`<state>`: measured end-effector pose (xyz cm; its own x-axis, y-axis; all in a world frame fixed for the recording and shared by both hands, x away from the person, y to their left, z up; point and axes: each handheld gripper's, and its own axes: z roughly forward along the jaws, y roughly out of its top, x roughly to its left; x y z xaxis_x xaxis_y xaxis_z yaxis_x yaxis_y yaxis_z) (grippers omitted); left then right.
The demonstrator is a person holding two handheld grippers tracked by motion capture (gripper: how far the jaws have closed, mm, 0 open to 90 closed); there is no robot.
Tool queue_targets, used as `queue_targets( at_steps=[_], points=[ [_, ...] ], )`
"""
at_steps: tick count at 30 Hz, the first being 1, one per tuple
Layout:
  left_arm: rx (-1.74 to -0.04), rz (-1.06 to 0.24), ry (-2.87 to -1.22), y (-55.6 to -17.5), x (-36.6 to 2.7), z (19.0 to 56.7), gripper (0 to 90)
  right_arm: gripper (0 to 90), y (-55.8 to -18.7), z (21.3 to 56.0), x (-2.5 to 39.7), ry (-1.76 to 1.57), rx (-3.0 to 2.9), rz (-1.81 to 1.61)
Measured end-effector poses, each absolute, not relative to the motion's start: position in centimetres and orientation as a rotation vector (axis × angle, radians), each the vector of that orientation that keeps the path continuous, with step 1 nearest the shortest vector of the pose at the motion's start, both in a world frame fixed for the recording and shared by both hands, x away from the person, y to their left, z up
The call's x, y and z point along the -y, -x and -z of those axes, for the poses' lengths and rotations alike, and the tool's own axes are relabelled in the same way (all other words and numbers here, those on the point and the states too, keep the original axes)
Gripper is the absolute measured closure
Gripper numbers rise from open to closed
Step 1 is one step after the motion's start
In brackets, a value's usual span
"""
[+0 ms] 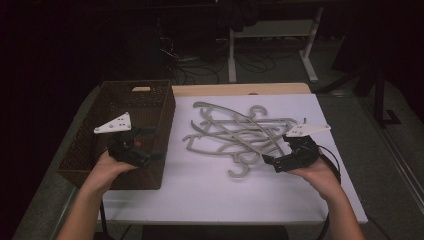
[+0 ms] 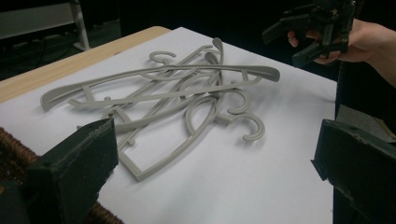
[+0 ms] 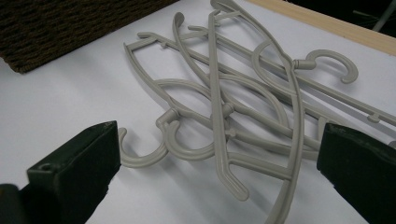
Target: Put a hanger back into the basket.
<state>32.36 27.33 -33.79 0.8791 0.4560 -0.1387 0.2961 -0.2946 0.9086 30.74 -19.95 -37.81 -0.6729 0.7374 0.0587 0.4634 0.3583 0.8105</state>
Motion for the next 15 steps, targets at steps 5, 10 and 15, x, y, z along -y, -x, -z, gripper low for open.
queue_targets(
  at_steps=[5, 10, 15],
  points=[
    [-0.546, -0.150, -1.900, -32.2, -26.1, 33.3, 0.0, 0.0, -30.7, 37.7, 20.3, -1.078, -2.303, -1.222],
    [-0.535, -0.124, -1.895, -32.4, -24.8, 33.2, 0.0, 0.0, -30.9, 37.6, 20.6, -1.086, -2.296, -1.223],
    [-0.523, -0.093, -1.914, -33.0, -22.4, 33.7, 0.0, 0.0, -30.9, 37.6, 21.0, -1.089, -2.291, -1.220]
  ],
)
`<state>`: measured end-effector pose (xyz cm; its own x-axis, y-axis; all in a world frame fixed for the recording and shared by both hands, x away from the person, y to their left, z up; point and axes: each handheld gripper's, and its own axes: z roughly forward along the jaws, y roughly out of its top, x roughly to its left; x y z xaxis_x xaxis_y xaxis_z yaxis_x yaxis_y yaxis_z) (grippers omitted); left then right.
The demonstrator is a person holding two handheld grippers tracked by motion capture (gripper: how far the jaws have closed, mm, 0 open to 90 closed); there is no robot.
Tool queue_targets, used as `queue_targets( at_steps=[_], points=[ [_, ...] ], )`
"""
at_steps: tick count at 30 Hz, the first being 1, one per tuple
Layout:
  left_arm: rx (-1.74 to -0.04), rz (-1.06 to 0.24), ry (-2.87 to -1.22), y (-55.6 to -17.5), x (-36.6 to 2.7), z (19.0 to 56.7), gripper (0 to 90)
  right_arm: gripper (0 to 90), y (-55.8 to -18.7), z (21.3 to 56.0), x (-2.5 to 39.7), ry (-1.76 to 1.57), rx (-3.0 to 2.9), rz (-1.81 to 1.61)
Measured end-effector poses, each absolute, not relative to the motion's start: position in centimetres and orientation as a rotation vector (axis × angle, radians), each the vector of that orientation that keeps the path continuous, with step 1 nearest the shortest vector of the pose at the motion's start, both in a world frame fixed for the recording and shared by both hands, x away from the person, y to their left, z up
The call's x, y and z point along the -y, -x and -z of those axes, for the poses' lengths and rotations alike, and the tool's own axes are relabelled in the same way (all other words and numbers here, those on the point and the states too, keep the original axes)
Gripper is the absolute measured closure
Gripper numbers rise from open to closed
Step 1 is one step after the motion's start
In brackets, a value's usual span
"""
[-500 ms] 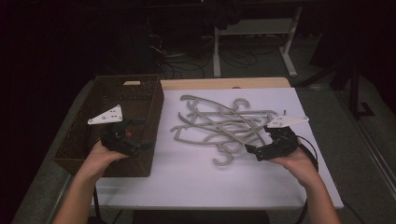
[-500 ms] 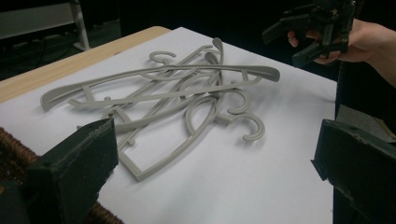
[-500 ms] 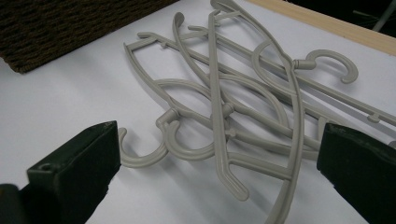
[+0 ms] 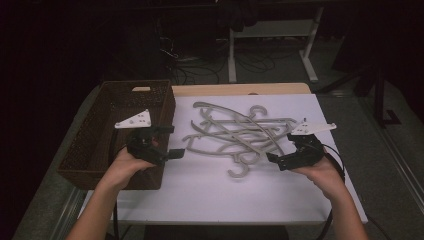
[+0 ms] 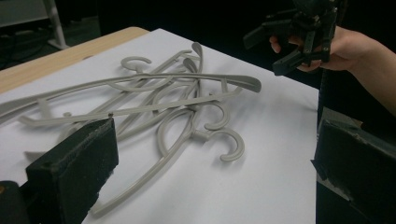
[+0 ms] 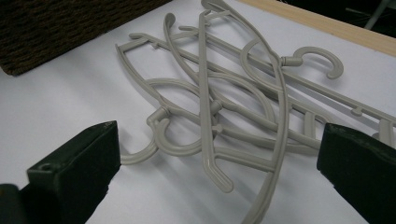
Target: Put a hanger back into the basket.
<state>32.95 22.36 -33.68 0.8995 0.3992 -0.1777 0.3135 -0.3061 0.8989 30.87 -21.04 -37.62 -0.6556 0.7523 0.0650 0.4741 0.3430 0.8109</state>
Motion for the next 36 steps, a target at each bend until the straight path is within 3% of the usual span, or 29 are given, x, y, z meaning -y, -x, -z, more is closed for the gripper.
queue_targets(
  at_steps=[17, 33, 36],
  points=[
    [-0.486, -0.047, -1.968, -32.9, -15.8, 36.2, 0.0, 0.2, -32.1, 38.0, 21.6, -1.141, -2.295, -1.157],
    [-0.527, -0.048, -2.004, -32.9, -15.0, 40.5, 0.0, 16.3, -35.3, 38.7, 20.9, -1.204, -2.322, -1.090],
    [-0.529, -0.047, -2.019, -32.6, -14.7, 41.4, 0.0, 23.6, -36.7, 38.8, 20.8, -1.236, -2.311, -1.076]
  ],
)
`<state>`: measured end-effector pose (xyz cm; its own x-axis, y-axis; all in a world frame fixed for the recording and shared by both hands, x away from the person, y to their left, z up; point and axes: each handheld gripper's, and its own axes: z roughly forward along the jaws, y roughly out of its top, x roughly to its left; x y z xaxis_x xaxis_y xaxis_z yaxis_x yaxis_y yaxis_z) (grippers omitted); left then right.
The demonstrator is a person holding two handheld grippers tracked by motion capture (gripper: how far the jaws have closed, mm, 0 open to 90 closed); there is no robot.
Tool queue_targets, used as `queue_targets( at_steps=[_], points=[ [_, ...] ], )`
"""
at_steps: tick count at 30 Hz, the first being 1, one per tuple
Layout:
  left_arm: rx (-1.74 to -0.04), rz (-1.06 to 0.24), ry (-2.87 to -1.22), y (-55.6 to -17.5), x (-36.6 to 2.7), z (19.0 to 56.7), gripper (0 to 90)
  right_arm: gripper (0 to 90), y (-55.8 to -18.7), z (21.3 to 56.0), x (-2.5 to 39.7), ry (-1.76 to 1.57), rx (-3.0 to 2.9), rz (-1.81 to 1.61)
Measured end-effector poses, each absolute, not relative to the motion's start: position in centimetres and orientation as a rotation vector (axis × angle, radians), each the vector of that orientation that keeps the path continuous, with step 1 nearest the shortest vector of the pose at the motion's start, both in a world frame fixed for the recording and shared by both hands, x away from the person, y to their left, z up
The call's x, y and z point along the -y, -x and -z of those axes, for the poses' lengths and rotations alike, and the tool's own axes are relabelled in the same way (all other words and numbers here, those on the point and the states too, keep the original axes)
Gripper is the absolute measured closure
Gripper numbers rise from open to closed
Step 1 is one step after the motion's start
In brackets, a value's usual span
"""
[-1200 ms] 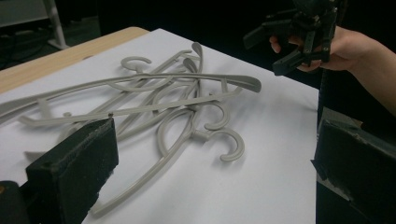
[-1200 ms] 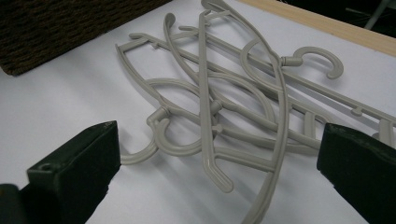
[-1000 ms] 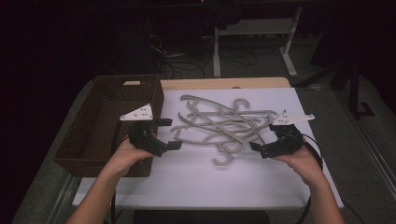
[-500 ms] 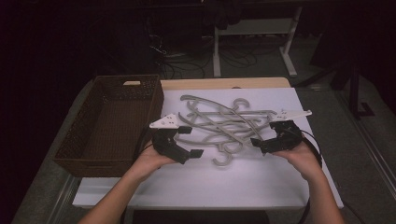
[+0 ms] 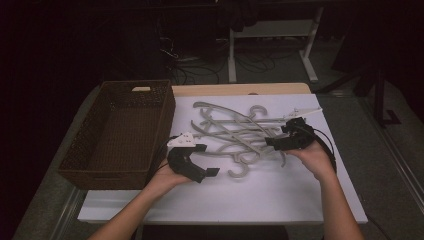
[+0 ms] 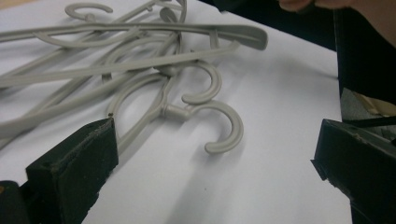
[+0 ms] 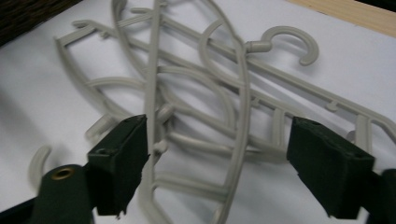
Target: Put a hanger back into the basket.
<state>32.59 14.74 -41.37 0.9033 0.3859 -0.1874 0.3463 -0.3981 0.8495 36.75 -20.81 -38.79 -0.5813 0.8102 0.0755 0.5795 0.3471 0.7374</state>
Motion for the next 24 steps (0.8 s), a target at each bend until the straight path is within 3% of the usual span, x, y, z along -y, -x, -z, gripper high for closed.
queue_targets(
  at_steps=[24],
  points=[
    [-0.525, -0.042, -2.075, -32.0, -14.3, 43.5, 0.0, 64.1, -43.2, 41.6, 18.5, -1.336, -2.399, -0.885]
  ],
)
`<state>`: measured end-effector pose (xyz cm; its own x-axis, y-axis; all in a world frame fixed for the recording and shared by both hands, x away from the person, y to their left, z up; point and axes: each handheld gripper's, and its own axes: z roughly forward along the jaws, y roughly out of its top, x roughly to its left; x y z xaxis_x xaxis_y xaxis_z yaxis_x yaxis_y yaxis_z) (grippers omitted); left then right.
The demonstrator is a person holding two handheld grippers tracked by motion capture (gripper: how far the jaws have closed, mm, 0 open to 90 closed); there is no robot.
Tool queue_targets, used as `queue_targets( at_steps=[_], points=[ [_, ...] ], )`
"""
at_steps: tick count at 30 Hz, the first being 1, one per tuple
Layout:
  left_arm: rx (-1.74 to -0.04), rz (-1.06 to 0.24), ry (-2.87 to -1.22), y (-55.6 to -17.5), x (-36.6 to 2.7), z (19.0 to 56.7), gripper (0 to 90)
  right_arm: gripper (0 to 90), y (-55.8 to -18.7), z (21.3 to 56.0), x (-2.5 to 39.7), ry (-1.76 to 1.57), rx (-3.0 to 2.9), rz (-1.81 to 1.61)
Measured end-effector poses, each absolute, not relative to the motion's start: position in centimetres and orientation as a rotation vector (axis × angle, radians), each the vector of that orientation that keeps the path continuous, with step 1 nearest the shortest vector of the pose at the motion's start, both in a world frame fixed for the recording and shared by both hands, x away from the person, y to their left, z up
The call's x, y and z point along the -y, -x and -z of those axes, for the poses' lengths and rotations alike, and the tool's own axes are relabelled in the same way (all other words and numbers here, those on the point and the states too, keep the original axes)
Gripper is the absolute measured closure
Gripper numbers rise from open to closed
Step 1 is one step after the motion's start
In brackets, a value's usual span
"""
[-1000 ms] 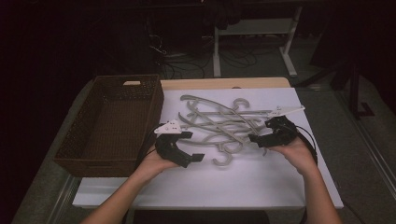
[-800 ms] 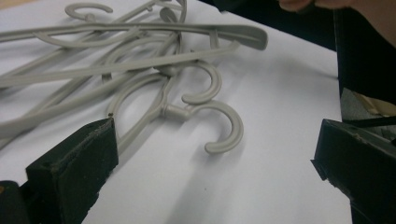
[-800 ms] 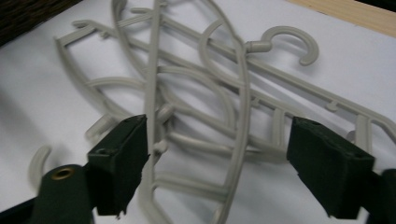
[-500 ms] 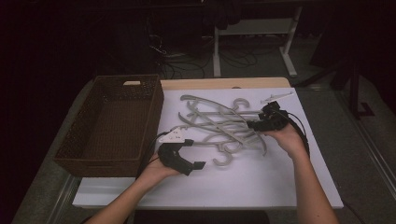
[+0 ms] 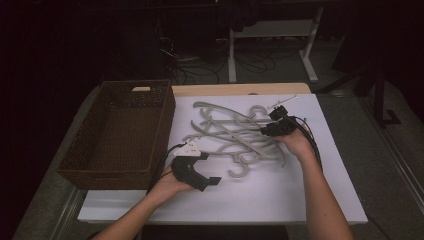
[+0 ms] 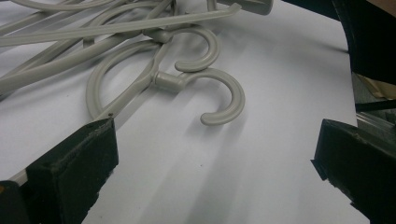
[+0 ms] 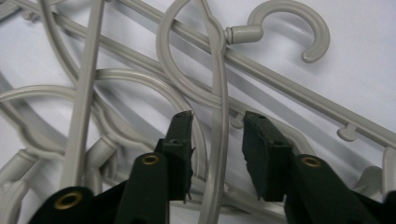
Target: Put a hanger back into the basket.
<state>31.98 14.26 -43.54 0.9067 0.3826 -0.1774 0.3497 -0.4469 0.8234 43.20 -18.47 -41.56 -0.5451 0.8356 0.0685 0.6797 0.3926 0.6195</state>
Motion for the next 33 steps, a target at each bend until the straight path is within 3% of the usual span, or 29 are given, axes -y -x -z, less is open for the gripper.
queue_targets(
  at_steps=[13, 25, 33],
  points=[
    [-0.528, -0.041, -2.083, -32.1, -14.4, 43.7, 0.0, 77.3, -43.9, 42.6, 18.3, -1.372, -2.415, -0.849],
    [-0.532, -0.045, -2.084, -32.2, -14.5, 43.7, 0.0, 80.5, -43.3, 41.9, 18.5, -1.399, -2.366, -0.868],
    [-0.536, -0.050, -2.084, -32.2, -14.7, 43.7, 0.0, 80.6, -40.6, 40.1, 18.5, -1.432, -2.284, -0.891]
  ],
)
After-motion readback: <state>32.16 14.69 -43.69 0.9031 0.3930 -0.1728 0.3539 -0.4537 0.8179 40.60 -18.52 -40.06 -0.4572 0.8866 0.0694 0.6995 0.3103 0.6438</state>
